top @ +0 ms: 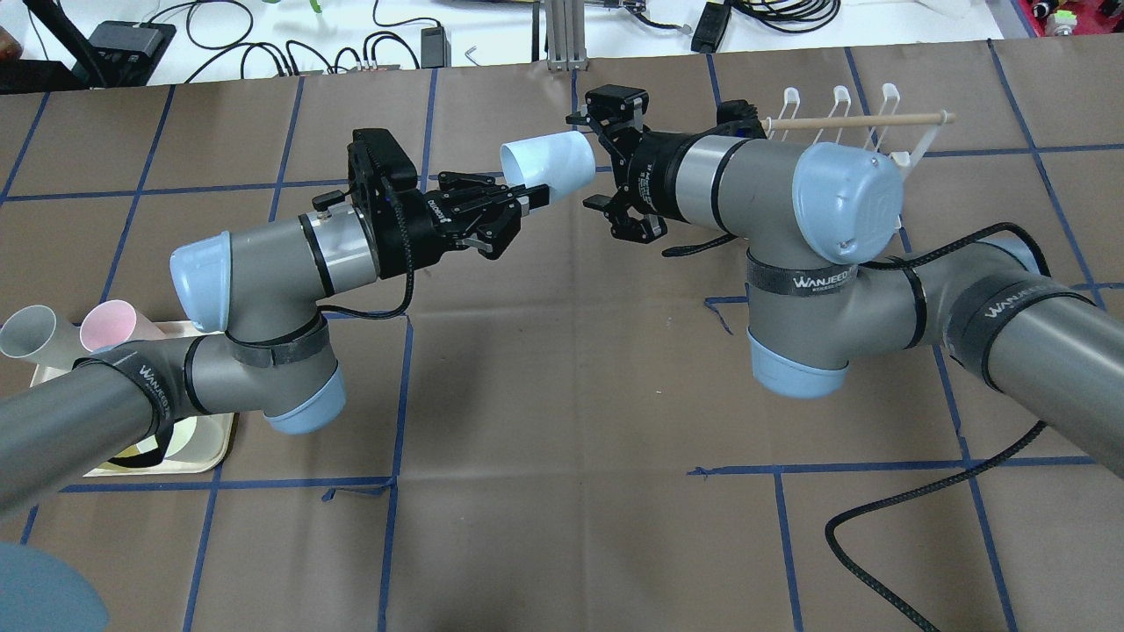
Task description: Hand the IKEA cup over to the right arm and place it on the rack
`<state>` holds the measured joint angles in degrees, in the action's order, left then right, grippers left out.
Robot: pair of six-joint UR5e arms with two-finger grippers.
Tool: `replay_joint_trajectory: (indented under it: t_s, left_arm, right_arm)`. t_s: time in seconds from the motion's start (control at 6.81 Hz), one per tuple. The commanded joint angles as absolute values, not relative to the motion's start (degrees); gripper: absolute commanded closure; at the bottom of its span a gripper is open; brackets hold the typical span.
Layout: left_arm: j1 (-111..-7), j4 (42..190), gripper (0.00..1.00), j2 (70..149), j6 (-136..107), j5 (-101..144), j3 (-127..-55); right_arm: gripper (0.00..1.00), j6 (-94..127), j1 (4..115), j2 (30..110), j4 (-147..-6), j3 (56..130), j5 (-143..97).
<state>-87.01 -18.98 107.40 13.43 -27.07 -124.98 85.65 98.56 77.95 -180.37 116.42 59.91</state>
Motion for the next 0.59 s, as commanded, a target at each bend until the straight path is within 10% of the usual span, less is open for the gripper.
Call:
replay_joint_trajectory:
  t_s: [0.0,0.44]
  left_arm:
    - [-87.0,-19.0,1.0,107.4,13.4,-27.1,-125.0]
    - [-87.0,-19.0,1.0,107.4,13.3,-27.1,-125.0]
  right_arm:
    - [0.05,85.7,99.4,76.2,-180.4,115.3,60.0]
    - [0.07,86.5,101.2,76.0,-180.2,114.5,61.4]
